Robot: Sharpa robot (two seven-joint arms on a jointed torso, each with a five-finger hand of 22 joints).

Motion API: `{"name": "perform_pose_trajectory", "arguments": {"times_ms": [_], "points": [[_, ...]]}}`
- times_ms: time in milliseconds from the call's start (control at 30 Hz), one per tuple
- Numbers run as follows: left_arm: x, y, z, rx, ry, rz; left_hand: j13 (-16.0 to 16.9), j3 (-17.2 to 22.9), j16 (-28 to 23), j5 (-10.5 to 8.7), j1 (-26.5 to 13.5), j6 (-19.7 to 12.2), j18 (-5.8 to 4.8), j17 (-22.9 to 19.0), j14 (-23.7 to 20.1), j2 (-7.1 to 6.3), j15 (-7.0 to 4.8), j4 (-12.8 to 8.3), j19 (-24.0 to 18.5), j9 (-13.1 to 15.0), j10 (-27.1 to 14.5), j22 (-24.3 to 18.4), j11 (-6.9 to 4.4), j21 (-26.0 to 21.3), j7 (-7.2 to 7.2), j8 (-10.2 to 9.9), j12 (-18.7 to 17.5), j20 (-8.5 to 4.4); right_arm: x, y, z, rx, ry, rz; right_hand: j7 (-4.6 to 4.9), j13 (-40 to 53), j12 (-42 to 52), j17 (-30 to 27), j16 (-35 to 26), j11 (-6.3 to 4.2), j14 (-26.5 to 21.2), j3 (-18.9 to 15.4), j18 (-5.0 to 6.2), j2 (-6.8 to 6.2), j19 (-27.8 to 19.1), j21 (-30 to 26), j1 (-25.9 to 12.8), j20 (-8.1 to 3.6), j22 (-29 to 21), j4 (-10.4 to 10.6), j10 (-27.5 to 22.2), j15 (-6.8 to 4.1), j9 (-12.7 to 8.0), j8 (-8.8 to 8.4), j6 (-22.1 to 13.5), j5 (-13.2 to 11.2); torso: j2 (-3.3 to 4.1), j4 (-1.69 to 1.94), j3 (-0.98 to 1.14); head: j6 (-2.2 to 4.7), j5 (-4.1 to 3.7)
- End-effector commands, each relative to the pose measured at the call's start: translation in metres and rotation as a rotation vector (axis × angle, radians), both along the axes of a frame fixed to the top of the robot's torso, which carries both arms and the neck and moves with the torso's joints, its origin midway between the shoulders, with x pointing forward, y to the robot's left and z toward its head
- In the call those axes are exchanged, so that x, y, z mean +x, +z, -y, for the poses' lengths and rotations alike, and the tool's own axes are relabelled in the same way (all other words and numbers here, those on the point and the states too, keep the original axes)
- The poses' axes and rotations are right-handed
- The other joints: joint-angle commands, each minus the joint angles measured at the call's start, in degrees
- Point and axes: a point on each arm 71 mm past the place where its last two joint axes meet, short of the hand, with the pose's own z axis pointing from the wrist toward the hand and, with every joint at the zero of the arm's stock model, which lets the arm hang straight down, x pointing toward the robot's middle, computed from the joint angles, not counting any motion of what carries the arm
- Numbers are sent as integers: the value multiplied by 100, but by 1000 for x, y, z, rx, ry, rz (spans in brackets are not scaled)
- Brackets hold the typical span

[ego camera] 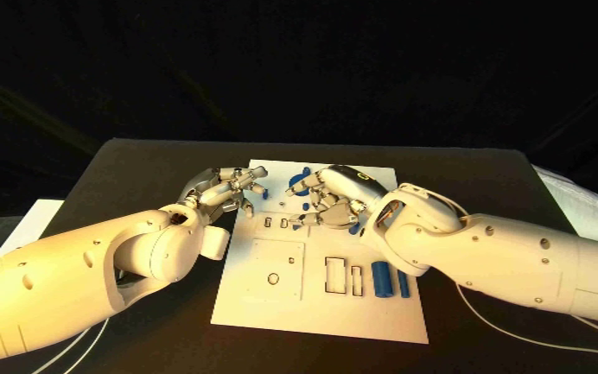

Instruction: Assemble the parts on the task board

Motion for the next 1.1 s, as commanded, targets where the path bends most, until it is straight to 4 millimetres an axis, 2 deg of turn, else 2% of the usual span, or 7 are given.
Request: {"name": "perform_pose_trajectory", "arguments": {"times_ms": [33, 100, 233, 333, 467, 667, 1100], "points": [[-4, -8, 5, 188, -155, -116, 629, -142, 521, -6, -241, -30, -89, 788, 297, 52, 48, 126, 46, 81, -308, 846, -31, 750, -34, 177, 737, -49, 1, 13, 13, 150, 37, -93, -33, -114, -138, 244, -105, -20, 325, 39, -33, 87, -42, -70, 135, 36, -76, -63, -103, 13, 1, 38, 45, 0, -56, -21, 27, -35, 30], [-5, -9, 7, 329, -273, -165, 1302, -280, 589, 34, -427, -194, -110, 853, 263, 157, 37, 321, -170, 188, -805, 1102, -52, 1037, -59, 406, 1494, 13, 6, 26, 33, 200, -10, -110, -40, -131, -148, 198, -142, -29, 313, 72, -32, 154, -42, -76, 215, 28, -81, -95, -104, 5, 1, 53, 66, 5, -87, -43, 38, -46, 31], [1, -3, 7, 611, -414, -208, 1611, -546, 612, -8, -664, -185, -80, 871, 270, 152, 10, 595, -281, 317, -945, 1251, 1, 1201, -103, 688, 1884, 17, 17, 49, 66, 273, -96, -129, -49, -108, -103, 197, -147, -40, 315, 98, -36, 218, -25, -66, 267, 19, -61, -116, -56, -6, 5, 75, 105, 5, -138, -67, 51, -69, 58], [9, 0, 8, 798, -468, -209, 1902, -792, 1109, -16, -760, 0, -224, 1500, 556, 148, -79, 769, 74, 524, -771, 2229, -111, 1886, -221, 1048, 2296, -39, 21, 59, 80, 299, -135, -126, -50, -105, -96, 192, -152, -41, 315, 102, -38, 231, -21, -63, 271, 17, -55, -116, -48, -8, 5, 79, 111, 7, -191, -90, 82, -106, 102], [23, 4, 12, 953, -480, -192, 2920, -1163, 1227, -19, -809, -20, -358, 1658, 620, 254, -204, 798, 369, 993, -360, 3100, -259, 2499, -375, 1621, 3269, -177, 23, 64, 88, 309, -156, -129, -51, -107, -94, 187, -155, -42, 315, 106, -38, 246, -18, -63, 273, 15, -54, -114, -43, -9, 5, 81, 116, 13, -228, -99, 106, -115, 101], [33, 4, 28, 1091, -509, -190, 3348, -1568, 1227, -30, -848, -264, -453, 1658, 620, 372, -257, 818, 534, 1555, -234, 3648, -306, 2844, -438, 2155, 3650, -210, 26, 64, 90, 294, -163, -143, -51, -169, -162, 140, -188, -43, 305, 102, -29, 246, -37, -89, 279, 13, -105, -120, -82, -11, 2, 81, 116, 5, -249, -101, 118, -139, 101], [47, 8, 56, 1180, -507, -156, 3439, -2010, 1227, -94, -1137, -486, -494, 1658, 620, 488, -278, 829, 634, 1996, -246, 3895, -326, 2980, -462, 2478, 3721, -235, 29, 61, 91, 261, -156, -162, -51, -203, -197, 120, -206, -43, 301, 81, -25, 222, -47, -105, 274, 11, -131, -127, -103, -11, -2, 79, 112, 13, -232, -112, 110, -172, 103]]}}
